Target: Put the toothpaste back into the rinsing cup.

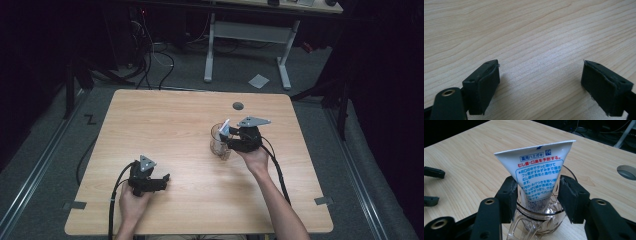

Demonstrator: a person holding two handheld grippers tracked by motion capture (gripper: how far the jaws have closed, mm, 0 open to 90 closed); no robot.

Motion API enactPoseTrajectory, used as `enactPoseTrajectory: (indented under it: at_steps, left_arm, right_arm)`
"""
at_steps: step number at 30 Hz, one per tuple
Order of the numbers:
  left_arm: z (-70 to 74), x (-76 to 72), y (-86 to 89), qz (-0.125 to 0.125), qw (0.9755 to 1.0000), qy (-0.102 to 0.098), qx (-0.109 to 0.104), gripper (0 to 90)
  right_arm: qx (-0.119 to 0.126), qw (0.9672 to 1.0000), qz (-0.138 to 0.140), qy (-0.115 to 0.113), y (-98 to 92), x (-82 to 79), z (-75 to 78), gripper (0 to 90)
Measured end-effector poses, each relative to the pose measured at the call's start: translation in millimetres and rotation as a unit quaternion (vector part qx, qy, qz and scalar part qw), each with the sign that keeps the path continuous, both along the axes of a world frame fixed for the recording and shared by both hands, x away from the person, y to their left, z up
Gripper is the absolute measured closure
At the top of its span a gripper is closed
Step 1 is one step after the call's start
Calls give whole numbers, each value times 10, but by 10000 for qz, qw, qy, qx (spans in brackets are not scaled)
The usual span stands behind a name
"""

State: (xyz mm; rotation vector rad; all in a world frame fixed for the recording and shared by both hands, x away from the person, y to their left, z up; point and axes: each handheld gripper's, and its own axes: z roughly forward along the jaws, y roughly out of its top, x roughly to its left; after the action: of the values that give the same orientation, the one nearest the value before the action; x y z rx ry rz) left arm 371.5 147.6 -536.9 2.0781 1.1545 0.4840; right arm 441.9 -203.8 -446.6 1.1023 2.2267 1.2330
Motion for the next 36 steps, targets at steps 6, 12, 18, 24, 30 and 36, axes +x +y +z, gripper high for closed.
enactPoseTrajectory:
  at_steps: [6,12,18,24,30,36]
  left_arm:
    - [-1,0,-1,6,10000,-8,-1,156]
    - [0,0,-1,3,10000,-1,-1,156]
    - [-1,0,-2,8,10000,-9,-2,156]
    - [-1,0,-1,8,10000,-8,-2,156]
    - [-1,0,-1,8,10000,-9,-2,156]
    - [0,0,-1,6,10000,0,4,155]
  right_arm:
    - [37,10000,-53,-45,-31,-19,7,433]
    - [191,9998,-48,-76,-81,-57,36,395]
    - [290,9994,-51,-160,-115,-87,76,391]
    - [343,9991,-120,-196,-165,-106,97,388]
    - [363,9989,-144,-249,-204,-159,128,388]
    - [464,9984,-186,-269,-264,-196,150,388]
